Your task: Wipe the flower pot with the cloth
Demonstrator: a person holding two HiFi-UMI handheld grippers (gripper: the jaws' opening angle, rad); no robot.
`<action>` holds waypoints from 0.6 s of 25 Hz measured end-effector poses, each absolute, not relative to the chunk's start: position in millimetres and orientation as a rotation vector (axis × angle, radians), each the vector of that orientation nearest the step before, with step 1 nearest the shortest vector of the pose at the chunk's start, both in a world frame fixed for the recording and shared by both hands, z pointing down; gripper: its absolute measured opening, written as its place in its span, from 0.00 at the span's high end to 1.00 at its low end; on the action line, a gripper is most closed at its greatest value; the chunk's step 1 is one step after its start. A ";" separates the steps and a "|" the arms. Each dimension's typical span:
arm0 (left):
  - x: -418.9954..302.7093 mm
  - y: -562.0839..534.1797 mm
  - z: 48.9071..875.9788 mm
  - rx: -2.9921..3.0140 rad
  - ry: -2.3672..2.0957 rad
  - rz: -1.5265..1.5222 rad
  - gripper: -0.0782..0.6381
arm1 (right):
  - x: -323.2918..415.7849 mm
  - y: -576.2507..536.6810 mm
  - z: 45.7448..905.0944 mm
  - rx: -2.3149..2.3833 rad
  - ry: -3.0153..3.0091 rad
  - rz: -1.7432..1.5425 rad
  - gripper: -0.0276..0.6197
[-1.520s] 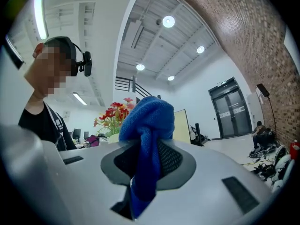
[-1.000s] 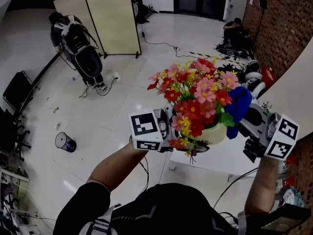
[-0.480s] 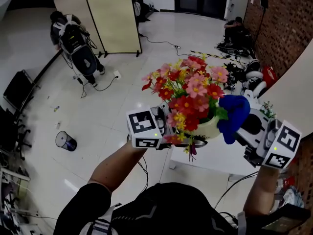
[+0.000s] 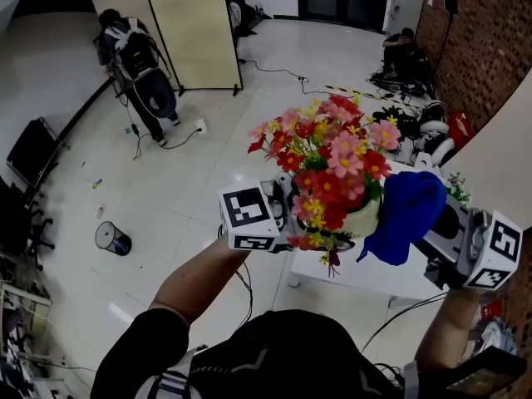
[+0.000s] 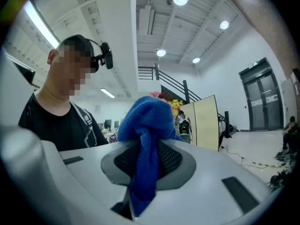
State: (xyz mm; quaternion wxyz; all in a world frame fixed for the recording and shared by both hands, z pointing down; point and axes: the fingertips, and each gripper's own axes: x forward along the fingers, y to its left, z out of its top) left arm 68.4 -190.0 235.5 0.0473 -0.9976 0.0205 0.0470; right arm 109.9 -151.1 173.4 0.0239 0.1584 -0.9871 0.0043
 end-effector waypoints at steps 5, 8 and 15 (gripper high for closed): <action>75.9 -159.7 241.2 -3.026 -0.017 0.118 0.10 | 130.6 -182.3 181.3 0.551 -3.149 0.096 0.86; 66.4 -132.1 247.6 -2.995 -0.080 0.075 0.10 | 108.2 -173.8 192.8 0.454 -3.137 0.102 0.86; 84.7 -161.4 251.1 -2.961 -0.055 -0.047 0.10 | 115.6 -182.4 196.6 0.183 -3.115 0.234 0.86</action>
